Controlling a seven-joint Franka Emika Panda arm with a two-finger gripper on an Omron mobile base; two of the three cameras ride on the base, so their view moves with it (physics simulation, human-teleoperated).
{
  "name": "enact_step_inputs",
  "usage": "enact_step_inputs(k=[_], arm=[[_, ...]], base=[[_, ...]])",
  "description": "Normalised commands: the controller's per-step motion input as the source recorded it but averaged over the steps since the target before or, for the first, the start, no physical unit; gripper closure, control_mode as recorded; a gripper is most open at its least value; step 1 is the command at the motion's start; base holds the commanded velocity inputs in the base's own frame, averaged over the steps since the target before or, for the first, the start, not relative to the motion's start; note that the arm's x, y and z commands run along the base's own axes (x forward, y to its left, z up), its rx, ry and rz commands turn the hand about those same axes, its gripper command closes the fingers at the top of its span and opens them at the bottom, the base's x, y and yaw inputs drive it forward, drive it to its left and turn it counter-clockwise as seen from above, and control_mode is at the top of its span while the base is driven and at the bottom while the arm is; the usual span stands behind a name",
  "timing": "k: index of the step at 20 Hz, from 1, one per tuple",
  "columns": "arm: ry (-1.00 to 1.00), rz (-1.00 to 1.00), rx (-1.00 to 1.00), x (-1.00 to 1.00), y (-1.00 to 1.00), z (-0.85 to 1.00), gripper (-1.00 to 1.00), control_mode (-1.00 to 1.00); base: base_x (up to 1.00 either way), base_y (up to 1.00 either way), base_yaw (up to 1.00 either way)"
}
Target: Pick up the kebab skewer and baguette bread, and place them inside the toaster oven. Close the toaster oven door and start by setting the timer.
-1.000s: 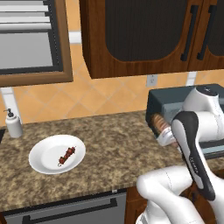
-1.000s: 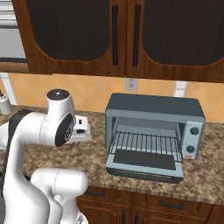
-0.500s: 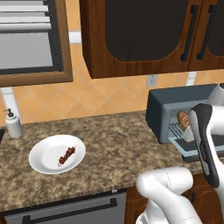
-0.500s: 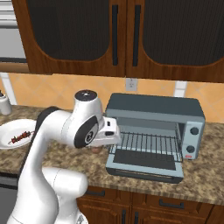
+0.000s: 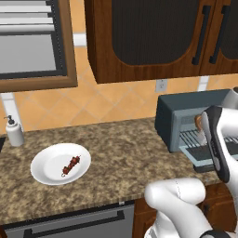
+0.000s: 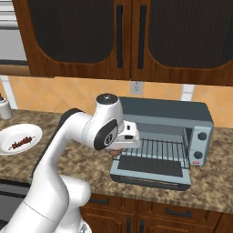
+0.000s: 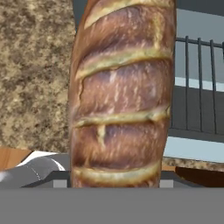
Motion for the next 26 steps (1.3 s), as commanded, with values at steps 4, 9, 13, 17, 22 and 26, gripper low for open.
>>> enact_step_inputs(k=[4, 9, 13, 17, 22, 26], arm=[[0.00, 0.00, 0.00, 0.21, -0.08, -0.35, 1.00, -1.00], [0.00, 0.00, 0.00, 0.09, -0.02, -0.22, 1.00, -1.00], [0.00, 0.00, 0.01, 0.14, -0.05, -0.15, 1.00, -1.00], [0.00, 0.00, 0.00, 0.09, -0.04, -0.12, 1.00, -1.00], [0.00, 0.00, 0.00, 0.06, 0.00, -0.13, 1.00, -1.00], [0.00, -0.01, 0.00, 0.09, 0.00, -0.10, 1.00, -1.00]], base=[[0.00, 0.00, 0.00], [0.00, 0.00, 0.00], [0.00, 0.00, 0.00], [0.00, 0.00, 0.00], [0.00, 0.00, 0.00], [0.00, 0.00, 0.00]])
